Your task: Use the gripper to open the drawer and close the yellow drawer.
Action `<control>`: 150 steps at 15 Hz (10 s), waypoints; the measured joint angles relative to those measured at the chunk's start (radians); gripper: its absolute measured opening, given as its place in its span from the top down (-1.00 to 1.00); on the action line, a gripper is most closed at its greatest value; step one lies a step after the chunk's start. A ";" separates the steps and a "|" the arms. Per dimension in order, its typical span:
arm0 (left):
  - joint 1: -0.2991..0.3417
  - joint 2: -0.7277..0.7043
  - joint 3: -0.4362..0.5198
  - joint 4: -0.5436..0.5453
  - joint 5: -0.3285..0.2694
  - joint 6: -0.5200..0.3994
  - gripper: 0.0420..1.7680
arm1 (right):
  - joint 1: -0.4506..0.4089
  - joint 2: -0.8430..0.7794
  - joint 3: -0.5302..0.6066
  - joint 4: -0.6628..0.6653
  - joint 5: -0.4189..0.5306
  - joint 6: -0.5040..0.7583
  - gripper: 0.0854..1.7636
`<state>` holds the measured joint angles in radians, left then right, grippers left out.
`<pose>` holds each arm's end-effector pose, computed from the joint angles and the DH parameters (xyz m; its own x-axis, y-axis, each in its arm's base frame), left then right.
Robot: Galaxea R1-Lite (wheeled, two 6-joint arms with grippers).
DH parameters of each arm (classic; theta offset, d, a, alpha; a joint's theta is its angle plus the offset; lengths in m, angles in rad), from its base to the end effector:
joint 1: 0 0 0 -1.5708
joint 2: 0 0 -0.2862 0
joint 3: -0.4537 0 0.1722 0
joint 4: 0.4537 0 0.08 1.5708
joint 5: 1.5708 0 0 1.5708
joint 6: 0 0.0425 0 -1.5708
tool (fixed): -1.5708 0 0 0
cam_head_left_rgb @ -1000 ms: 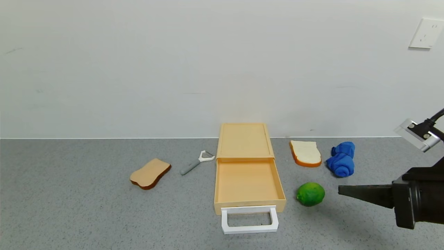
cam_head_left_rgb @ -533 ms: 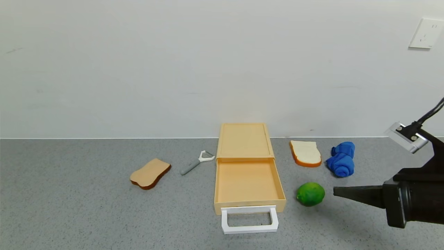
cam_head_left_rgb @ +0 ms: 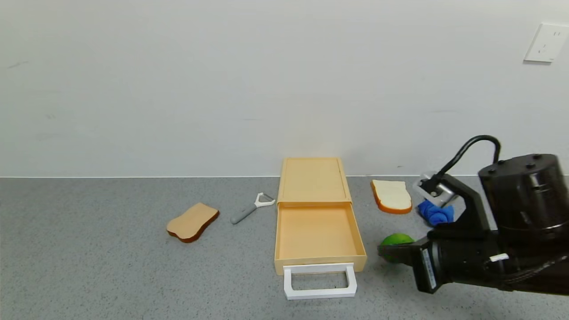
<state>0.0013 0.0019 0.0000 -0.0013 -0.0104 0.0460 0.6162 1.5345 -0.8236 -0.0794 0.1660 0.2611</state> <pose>-0.0088 -0.0005 0.0757 1.0000 -0.0091 -0.0006 0.0091 0.9989 0.0460 0.2037 0.1528 0.1702 0.5541 0.5949 -0.5822 -0.5315 0.7912 0.3026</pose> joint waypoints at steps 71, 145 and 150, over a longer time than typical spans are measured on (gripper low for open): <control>0.000 0.000 0.000 0.001 0.000 -0.003 -0.94 | 0.248 0.572 -0.234 -0.193 -0.389 0.155 0.96; 0.000 0.000 0.000 0.001 0.000 -0.004 -0.94 | 0.025 0.820 -0.652 -0.260 -0.419 0.031 0.96; 0.000 0.000 0.000 0.001 0.000 -0.005 -0.94 | 0.057 0.750 -0.613 -0.173 -0.414 0.033 0.96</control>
<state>0.0013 0.0017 0.0000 -0.0004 -0.0109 0.0413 0.6734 2.2843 -1.4370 -0.2523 -0.2481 0.2938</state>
